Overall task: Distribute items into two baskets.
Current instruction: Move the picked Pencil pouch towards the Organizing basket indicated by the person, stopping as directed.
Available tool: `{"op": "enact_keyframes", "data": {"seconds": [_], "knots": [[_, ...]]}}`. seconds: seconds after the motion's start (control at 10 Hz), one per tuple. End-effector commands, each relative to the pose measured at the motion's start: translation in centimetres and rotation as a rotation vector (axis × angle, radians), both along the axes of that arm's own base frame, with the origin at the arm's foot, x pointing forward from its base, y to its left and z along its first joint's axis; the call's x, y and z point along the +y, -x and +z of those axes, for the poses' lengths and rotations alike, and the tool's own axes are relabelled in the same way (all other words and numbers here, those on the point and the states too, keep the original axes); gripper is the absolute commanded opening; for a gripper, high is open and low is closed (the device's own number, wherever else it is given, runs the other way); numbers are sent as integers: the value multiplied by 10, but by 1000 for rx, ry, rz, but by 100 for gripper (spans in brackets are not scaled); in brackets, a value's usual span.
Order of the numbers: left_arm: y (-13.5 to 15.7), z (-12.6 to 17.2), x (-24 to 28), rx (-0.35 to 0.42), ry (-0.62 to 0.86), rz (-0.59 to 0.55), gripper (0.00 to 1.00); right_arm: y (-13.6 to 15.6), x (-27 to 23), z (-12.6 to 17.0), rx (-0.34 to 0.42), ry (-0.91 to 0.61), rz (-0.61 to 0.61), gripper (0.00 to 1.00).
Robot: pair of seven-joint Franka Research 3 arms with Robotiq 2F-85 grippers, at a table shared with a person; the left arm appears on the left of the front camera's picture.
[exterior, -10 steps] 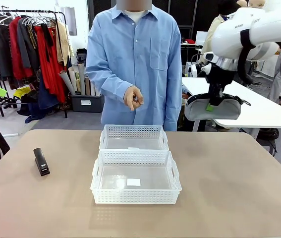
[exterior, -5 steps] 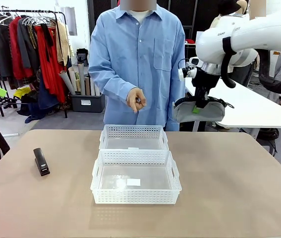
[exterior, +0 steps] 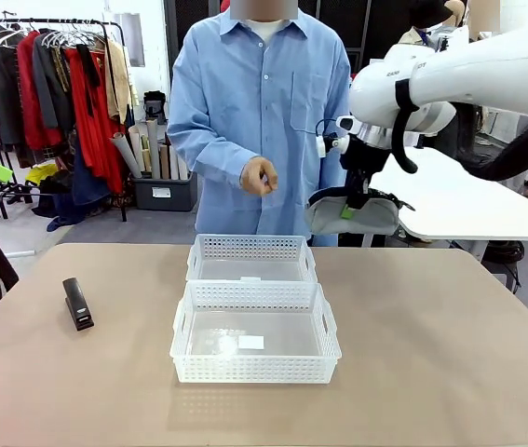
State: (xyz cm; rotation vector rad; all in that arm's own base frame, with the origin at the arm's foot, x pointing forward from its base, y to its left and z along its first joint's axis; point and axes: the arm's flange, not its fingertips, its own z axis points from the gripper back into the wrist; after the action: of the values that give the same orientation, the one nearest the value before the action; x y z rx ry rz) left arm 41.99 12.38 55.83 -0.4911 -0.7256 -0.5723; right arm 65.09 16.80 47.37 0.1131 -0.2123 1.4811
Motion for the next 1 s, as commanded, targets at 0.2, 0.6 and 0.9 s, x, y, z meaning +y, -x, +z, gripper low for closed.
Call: {"op": "enact_keyframes", "data": {"seconds": [0.2, 0.6, 0.9], "knots": [[0, 0, 0, -4, 8, -8, 100, -25, 26, -8, 60, -68, 38, 0], [0, 0, 0, -4, 8, -8, 100, 22, -28, 33, 2, 24, 49, 0], [0, 0, 0, -4, 8, -8, 100, 83, -80, 59, 31, 77, -15, 0]]}}
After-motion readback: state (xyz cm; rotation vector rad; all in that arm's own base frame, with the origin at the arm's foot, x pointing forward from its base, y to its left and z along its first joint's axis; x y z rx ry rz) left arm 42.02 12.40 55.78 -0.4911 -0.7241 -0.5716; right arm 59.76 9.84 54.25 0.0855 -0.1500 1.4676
